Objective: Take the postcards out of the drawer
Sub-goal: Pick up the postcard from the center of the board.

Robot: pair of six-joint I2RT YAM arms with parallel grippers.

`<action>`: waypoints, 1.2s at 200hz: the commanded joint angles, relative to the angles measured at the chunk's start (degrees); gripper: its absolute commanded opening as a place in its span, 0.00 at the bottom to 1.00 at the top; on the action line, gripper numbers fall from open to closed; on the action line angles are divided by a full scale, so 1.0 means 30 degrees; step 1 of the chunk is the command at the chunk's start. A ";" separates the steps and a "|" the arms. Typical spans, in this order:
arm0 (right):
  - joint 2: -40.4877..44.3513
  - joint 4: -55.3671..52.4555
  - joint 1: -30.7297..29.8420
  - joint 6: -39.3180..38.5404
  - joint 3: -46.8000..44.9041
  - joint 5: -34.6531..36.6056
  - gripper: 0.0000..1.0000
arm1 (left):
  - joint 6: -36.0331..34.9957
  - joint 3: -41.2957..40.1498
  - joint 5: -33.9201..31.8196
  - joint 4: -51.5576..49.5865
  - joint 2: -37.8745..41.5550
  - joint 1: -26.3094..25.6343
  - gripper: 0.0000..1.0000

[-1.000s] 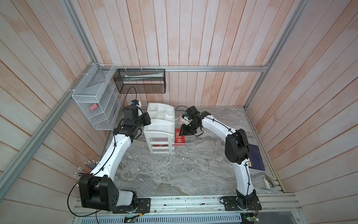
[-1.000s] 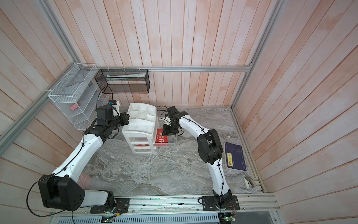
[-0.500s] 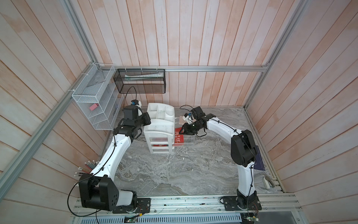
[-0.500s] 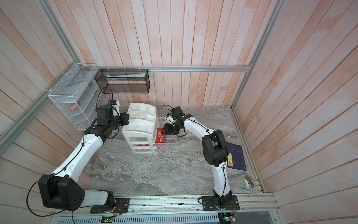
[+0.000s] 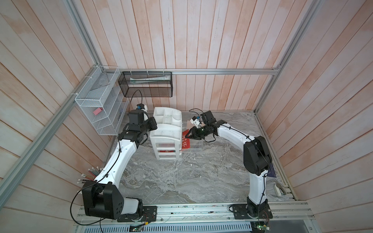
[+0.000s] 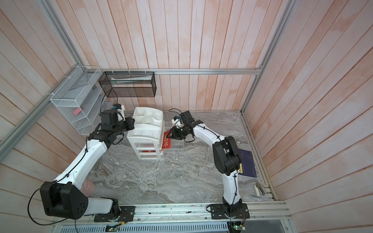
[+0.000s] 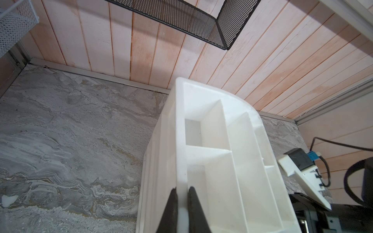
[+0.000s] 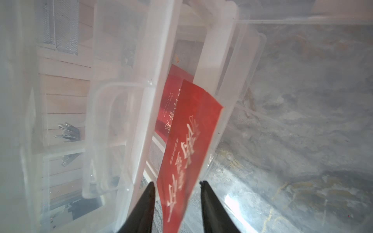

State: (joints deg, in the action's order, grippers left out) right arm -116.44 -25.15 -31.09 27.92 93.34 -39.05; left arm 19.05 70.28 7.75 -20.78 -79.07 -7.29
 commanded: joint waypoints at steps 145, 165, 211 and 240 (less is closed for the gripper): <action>-0.1482 -0.1267 -0.0795 0.0067 0.1592 0.1580 0.26 | -0.1410 -0.0590 0.0694 -0.1747 -0.0713 -0.0163 0.00; -0.1615 -0.1542 -0.0821 -0.0018 0.1838 0.1819 0.23 | -0.1435 -0.0590 0.0698 -0.1733 -0.0634 -0.0159 0.00; -0.1586 -0.1883 -0.0824 -0.0181 0.2151 0.2035 0.07 | -0.1395 -0.0548 0.0689 -0.1487 -0.0712 -0.0148 0.00; -0.1644 -0.2244 -0.0796 -0.0418 0.2568 0.2248 0.02 | -0.1421 -0.0172 0.0671 -0.1395 -0.0833 -0.0121 0.00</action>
State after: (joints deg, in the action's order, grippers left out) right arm -120.29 -29.82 -33.39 28.01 98.59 -33.65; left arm 18.83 70.28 7.77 -20.71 -79.07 -7.29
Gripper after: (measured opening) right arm 0.044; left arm 0.107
